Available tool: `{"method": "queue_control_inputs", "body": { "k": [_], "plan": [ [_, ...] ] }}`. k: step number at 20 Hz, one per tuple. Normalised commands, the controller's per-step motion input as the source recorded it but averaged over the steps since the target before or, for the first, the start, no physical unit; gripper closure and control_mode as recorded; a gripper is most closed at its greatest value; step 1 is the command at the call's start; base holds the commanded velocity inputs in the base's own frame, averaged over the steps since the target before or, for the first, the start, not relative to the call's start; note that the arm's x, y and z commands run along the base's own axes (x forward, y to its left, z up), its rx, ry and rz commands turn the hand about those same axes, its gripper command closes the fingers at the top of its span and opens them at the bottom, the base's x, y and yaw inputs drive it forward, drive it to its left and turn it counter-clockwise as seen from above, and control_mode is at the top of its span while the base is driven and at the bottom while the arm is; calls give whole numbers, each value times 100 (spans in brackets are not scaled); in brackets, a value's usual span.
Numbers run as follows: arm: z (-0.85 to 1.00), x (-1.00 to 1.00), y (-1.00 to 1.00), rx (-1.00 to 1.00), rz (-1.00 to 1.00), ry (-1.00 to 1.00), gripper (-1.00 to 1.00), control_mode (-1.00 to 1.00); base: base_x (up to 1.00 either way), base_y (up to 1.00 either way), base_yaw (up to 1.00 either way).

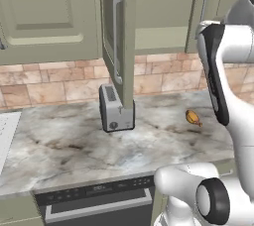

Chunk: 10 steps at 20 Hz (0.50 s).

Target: Retrieve the tupperware from the cabinet, then place the raw meat into the tupperware to avoid contamination.

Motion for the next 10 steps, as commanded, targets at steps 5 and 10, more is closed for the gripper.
{"method": "queue_control_inputs", "body": {
  "k": [5, 10],
  "plan": [
    [15, 25, -7, 2, 12, -3, -100, -100, 0, 0, 0],
    [0, 46, 1, 0, 17, -2, -100, -100, 0, 0, 0]
  ]
}}
